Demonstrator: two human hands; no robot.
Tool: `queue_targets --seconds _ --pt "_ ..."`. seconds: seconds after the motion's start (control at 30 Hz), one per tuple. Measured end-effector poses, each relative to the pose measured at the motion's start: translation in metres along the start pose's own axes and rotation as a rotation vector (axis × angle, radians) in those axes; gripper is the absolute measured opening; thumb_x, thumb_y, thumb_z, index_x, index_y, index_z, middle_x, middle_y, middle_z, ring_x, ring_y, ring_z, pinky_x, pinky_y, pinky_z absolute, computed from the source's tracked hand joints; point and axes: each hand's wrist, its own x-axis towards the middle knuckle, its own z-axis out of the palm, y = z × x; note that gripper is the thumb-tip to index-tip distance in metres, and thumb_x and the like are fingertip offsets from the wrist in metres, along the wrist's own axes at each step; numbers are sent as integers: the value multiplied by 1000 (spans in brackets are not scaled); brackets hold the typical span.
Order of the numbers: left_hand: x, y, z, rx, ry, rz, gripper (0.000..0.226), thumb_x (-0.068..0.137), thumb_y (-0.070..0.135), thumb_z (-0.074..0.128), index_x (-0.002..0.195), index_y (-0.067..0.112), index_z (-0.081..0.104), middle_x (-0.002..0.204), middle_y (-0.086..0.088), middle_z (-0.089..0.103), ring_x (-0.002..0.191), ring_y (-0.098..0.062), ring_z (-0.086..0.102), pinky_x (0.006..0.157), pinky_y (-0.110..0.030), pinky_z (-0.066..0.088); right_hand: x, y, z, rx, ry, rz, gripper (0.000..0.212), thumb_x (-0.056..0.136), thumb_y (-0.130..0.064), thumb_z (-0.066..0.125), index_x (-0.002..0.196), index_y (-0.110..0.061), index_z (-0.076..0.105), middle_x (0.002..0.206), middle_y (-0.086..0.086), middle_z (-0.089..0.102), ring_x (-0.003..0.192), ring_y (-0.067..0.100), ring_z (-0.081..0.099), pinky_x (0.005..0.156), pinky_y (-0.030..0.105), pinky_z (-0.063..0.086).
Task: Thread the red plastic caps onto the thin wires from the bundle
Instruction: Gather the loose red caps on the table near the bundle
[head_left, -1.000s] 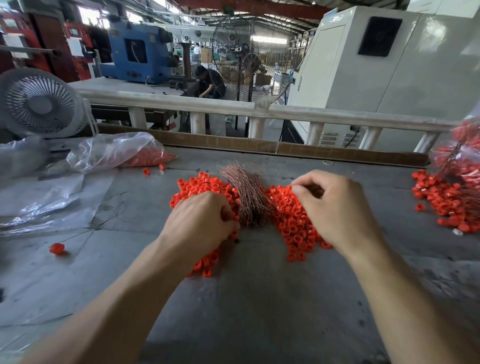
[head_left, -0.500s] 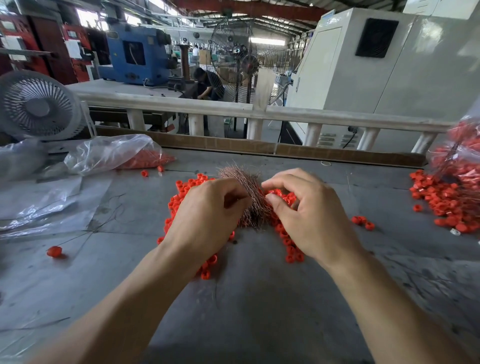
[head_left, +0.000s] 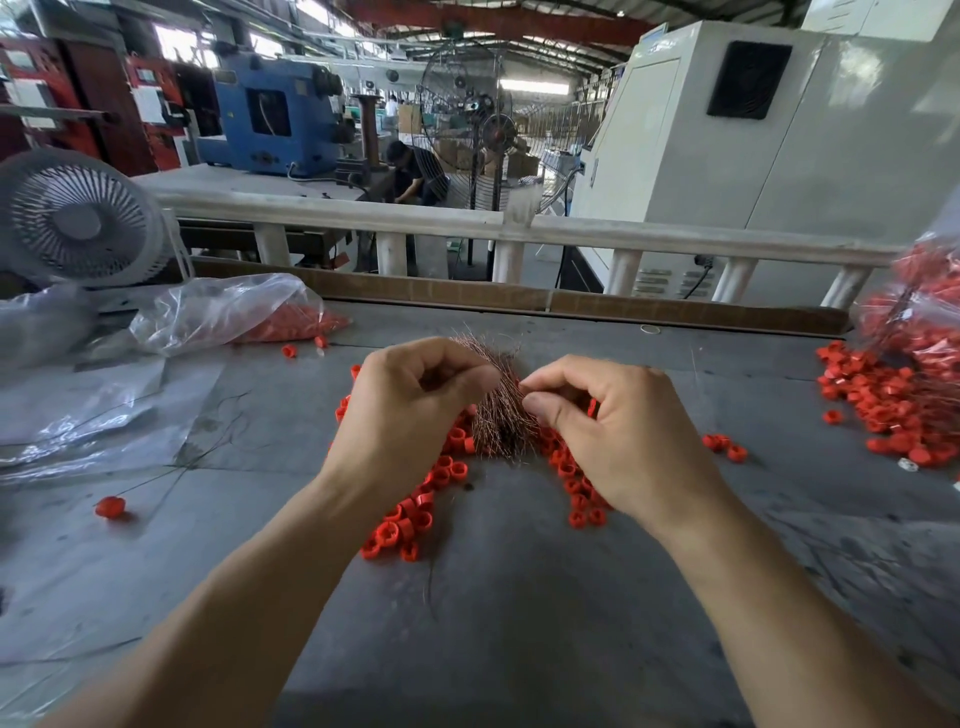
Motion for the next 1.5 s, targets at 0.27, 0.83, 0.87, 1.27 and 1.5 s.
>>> queue_targets --seconds 0.27,0.83,0.87,1.27,1.5 --pt "8 -4 -11 -303 82 -169 22 74 39 78 78 18 77 66 5 67 55 -5 49 52 -16 42 1 4 -2 261 -43 138 12 96 -26 71 86 -28 77 64 -6 69 49 2 54 53 10 38" --pt "9 -14 -11 96 -113 -89 14 85 36 77 84 22 78 75 2 73 63 -3 60 62 -17 48 -5 -6 17 485 -124 349 14 96 -21 70 82 -22 72 66 2 73 46 10 56 45 22 42" --pt "8 -16 -11 215 -104 -63 8 88 32 78 83 25 78 74 8 72 63 -1 61 61 -16 48 -4 -6 17 470 -99 364 16 97 -20 69 81 -21 71 66 1 73 46 10 56 45 22 42" --pt "2 -20 -9 841 -329 -8 19 75 45 86 90 37 77 80 22 60 79 -1 50 67 -21 37 -5 -9 18 406 -37 345 17 98 -20 66 82 -21 70 67 -4 72 44 7 57 44 18 43" --pt "-1 -20 -3 751 -264 47 12 81 34 79 90 32 71 90 16 63 88 -8 59 81 -30 47 -5 -9 18 422 2 337 17 98 -19 65 82 -20 69 67 -3 72 44 7 56 43 18 42"
